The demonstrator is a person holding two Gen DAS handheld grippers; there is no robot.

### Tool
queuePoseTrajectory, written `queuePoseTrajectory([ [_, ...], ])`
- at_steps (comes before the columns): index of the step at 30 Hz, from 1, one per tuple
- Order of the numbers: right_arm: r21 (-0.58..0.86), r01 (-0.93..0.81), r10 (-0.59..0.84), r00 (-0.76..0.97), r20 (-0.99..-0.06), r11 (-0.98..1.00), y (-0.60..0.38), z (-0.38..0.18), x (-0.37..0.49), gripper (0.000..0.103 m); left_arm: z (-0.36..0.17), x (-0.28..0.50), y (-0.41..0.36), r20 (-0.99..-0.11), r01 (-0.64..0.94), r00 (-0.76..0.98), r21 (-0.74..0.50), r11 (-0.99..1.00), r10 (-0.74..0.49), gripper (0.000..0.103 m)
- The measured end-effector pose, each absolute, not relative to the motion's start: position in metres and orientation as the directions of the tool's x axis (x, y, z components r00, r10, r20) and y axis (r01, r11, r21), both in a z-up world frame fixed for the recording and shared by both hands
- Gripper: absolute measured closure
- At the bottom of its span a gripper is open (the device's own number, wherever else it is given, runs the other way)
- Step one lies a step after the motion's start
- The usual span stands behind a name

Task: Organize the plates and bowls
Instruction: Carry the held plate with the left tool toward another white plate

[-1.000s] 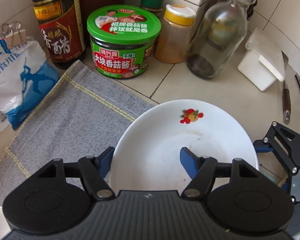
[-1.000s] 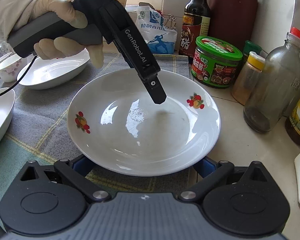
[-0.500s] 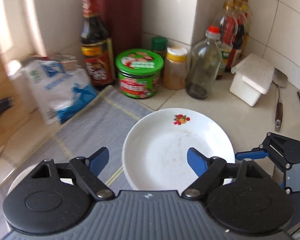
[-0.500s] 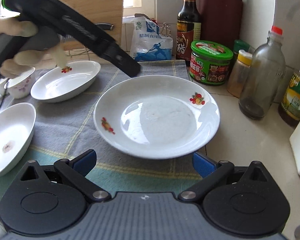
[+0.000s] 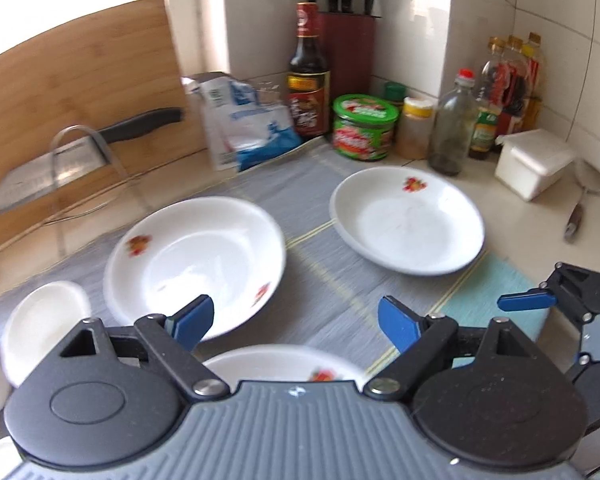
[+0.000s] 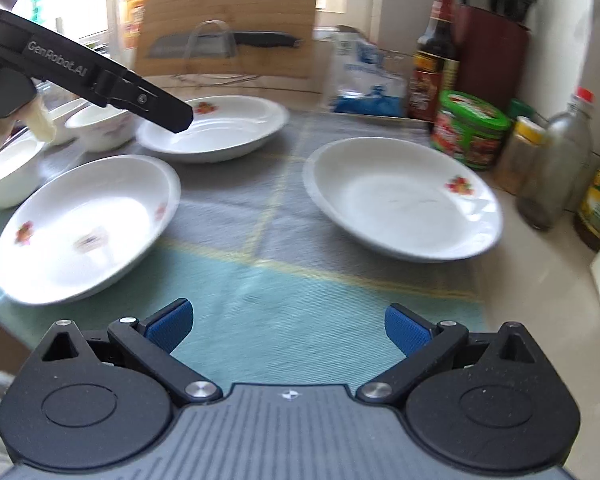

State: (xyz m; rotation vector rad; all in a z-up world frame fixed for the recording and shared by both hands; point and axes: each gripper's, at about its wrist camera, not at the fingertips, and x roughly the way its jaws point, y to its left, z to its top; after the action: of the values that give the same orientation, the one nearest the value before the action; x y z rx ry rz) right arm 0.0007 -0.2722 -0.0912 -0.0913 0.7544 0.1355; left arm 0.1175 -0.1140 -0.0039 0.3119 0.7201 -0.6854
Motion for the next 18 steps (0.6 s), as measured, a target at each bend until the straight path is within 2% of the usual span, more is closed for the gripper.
queuePoseTrajectory([
  [12, -0.031, -0.397, 0.256, 0.648, -0.717, 0.917, -0.189, -0.103, -0.003, 0.0, -0.006, 0.115, -0.042, -0.706, 0.575, 0.595, 0.041, 0.817, -0.384, 0.014],
  [18, -0.045, -0.457, 0.292, 0.637, -0.713, 0.888, -0.165, -0.112, 0.009, 0.0, -0.011, 0.118, -0.024, -0.726, 0.563, 0.576, 0.017, 0.827, -0.377, 0.014],
])
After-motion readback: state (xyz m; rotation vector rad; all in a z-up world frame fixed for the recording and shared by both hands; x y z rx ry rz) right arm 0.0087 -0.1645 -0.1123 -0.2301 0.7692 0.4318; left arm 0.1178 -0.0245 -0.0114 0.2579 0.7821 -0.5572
